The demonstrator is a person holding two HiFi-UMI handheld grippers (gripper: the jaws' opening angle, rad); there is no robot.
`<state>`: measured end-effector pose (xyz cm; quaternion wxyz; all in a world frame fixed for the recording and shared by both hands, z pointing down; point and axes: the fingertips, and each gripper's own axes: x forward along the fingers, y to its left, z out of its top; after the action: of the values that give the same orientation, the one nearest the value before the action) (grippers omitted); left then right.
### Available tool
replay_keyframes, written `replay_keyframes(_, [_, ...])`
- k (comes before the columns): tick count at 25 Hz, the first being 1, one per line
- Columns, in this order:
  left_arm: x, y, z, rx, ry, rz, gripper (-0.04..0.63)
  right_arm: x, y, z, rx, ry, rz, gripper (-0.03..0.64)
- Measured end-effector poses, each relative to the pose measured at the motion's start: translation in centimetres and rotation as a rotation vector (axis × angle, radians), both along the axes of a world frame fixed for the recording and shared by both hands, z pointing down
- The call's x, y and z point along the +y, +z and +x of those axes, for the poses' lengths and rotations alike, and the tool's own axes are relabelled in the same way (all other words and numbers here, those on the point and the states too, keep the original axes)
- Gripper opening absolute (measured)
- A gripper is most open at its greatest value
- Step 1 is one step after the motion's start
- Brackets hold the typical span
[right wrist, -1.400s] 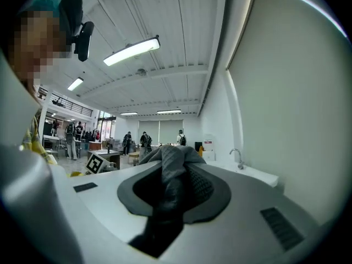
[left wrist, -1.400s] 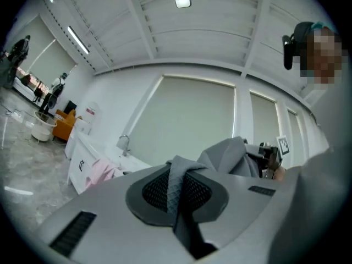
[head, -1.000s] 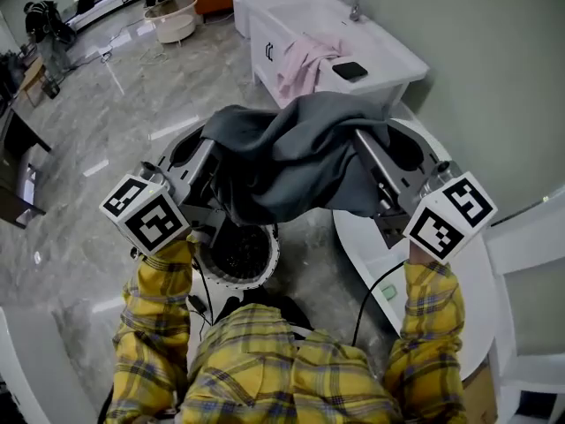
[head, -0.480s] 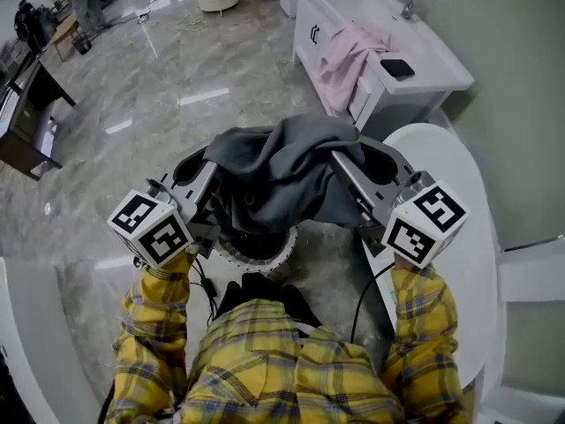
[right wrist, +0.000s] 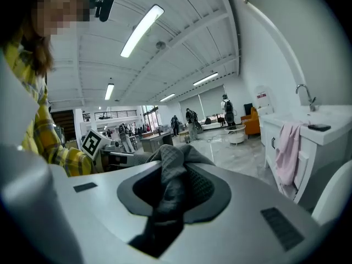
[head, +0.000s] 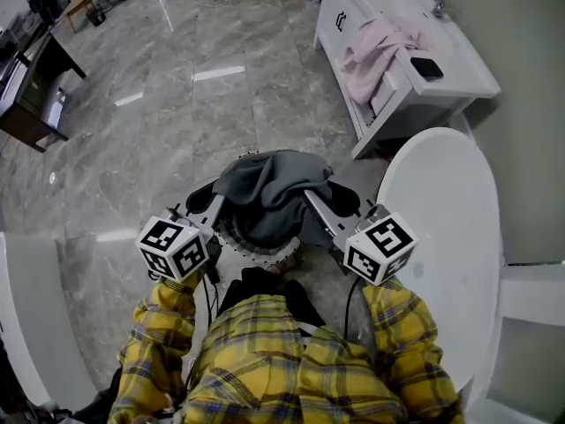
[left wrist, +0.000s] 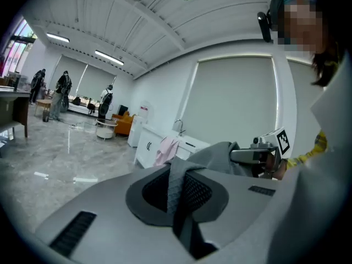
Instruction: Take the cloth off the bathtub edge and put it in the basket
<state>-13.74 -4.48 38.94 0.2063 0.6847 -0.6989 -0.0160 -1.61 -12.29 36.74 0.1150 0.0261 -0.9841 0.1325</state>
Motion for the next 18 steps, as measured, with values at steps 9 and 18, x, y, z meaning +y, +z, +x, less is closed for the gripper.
replay_keyframes(9, [3.1, 11.7, -2.0, 0.088, -0.082, -0.219, 0.025, 3.3, 11.9, -1.6, 0.172, -0.026, -0.087, 0.098])
replay_keyframes(18, [3.5, 20.9, -1.6, 0.215, -0.028, -0.359, 0.026, 3.9, 21.5, -3.1, 0.325, -0.030, -0.166, 0.101])
